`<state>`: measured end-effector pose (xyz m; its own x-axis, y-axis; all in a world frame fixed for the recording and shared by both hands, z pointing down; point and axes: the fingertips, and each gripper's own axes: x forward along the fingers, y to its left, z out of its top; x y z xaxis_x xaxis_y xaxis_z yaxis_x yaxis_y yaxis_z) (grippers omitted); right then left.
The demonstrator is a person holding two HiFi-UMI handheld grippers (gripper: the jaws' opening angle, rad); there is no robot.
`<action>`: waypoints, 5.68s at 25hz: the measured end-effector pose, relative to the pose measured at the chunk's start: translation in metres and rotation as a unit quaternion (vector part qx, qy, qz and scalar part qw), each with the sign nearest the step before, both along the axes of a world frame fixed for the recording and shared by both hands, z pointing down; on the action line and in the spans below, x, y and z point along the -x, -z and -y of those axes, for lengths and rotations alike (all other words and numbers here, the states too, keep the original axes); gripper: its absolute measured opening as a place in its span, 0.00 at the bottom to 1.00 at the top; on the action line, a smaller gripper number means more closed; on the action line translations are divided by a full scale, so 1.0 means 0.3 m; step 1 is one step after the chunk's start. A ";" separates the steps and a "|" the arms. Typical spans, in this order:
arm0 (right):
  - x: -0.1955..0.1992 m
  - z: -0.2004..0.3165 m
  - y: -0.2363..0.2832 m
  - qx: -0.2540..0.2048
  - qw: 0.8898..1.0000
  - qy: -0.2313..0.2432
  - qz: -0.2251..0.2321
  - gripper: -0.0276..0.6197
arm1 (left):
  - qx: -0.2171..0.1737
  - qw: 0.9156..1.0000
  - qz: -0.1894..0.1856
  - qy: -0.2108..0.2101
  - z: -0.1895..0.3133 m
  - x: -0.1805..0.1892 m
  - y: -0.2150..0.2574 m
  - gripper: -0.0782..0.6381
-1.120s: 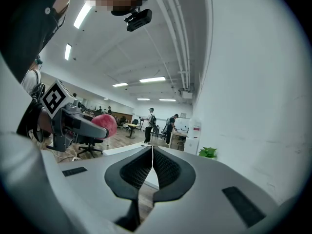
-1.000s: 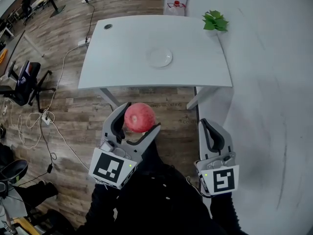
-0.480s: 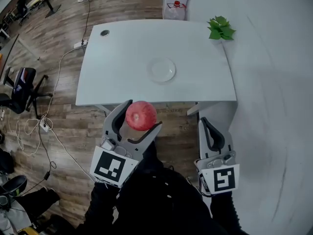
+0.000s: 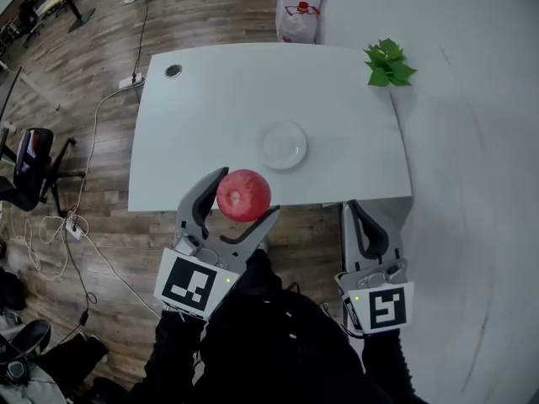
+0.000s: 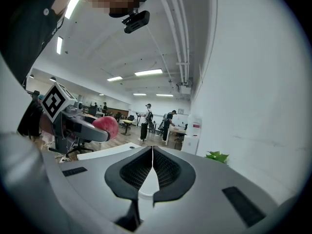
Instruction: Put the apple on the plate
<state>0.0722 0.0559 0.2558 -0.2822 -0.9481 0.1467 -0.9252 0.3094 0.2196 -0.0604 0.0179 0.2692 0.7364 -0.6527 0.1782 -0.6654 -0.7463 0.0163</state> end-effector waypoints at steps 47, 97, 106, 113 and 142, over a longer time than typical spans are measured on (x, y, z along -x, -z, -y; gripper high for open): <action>-0.036 0.467 -0.049 0.025 0.998 0.050 0.002 0.11 | 0.019 1.000 0.002 0.014 0.400 -0.103 -0.057 0.63; -0.200 0.472 -0.126 0.052 0.998 0.025 0.018 0.11 | -0.003 0.996 0.082 -0.041 0.490 -0.299 -0.231 0.63; -0.220 0.451 -0.161 0.067 0.998 0.009 0.018 0.11 | 0.006 0.991 0.115 -0.061 0.533 -0.336 -0.356 0.63; -0.214 0.439 -0.199 0.085 0.996 0.003 0.019 0.11 | 0.031 0.989 0.126 -0.071 0.551 -0.357 -0.464 0.63; -0.221 0.392 -0.307 0.136 0.991 -0.005 0.015 0.11 | 0.095 0.966 0.221 -0.095 0.580 -0.405 -0.904 0.63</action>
<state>0.1384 -0.0617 0.3478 -0.2817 -0.8775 0.3881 -0.9332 0.3446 0.1019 0.0609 -0.1561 0.5405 0.6646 -0.4380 0.6054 -0.4902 -0.8670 -0.0892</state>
